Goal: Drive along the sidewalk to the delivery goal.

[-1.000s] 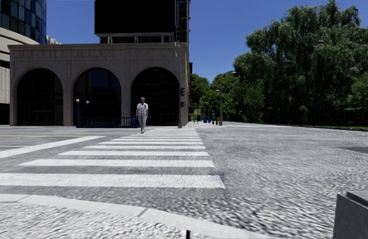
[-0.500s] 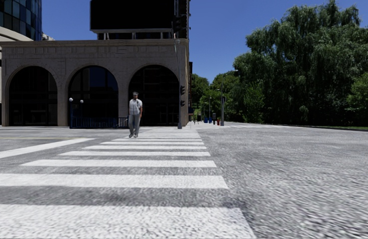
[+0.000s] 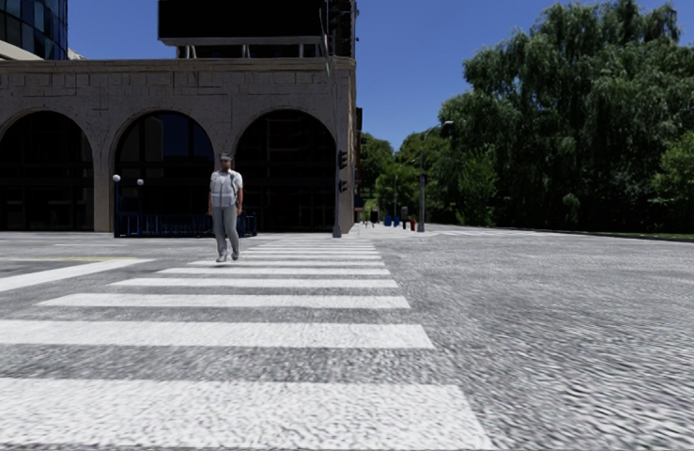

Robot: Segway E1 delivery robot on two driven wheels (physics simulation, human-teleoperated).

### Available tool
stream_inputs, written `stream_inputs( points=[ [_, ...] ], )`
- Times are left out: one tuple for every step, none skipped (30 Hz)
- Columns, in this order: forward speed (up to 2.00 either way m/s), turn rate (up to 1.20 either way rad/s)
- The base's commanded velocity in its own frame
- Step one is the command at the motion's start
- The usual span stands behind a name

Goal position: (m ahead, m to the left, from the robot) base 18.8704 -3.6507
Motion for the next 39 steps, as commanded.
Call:
stream_inputs(
  points=[
    [2.0,0.0],
    [2.0,0.0],
    [2.0,0.0],
    [2.0,0.0],
    [2.0,0.0],
    [2.0,0.0],
    [2.0,0.0],
    [2.0,0.0],
    [2.0,0.0],
    [2.0,0.0],
    [2.0,0.0],
    [2.0,0.0],
    [2.0,0.0],
    [2.0,0.0],
    [2.0,0.0],
    [2.0,0.0],
    [2.0,0.0],
    [2.0,0.0],
    [2.0,0.0],
    [2.0,0.0],
    [2.0,0.0],
    [2.0,0.0],
    [2.0,0.0],
    [2.0,0.0],
    [2.0,0.0],
    [2.0,0.0],
    [2.0,0.0],
    [2.0,0.0],
    [2.0,0.0],
    [2.0,0.0],
    [2.0,0.0],
    [2.0,0.0],
    [2.0,0.0],
    [2.0,0.0],
    [2.0,0.0],
    [2.0,0.0],
    [2.0,0.0],
    [2.0,0.0],
    [2.0,0.0]
  ],
)
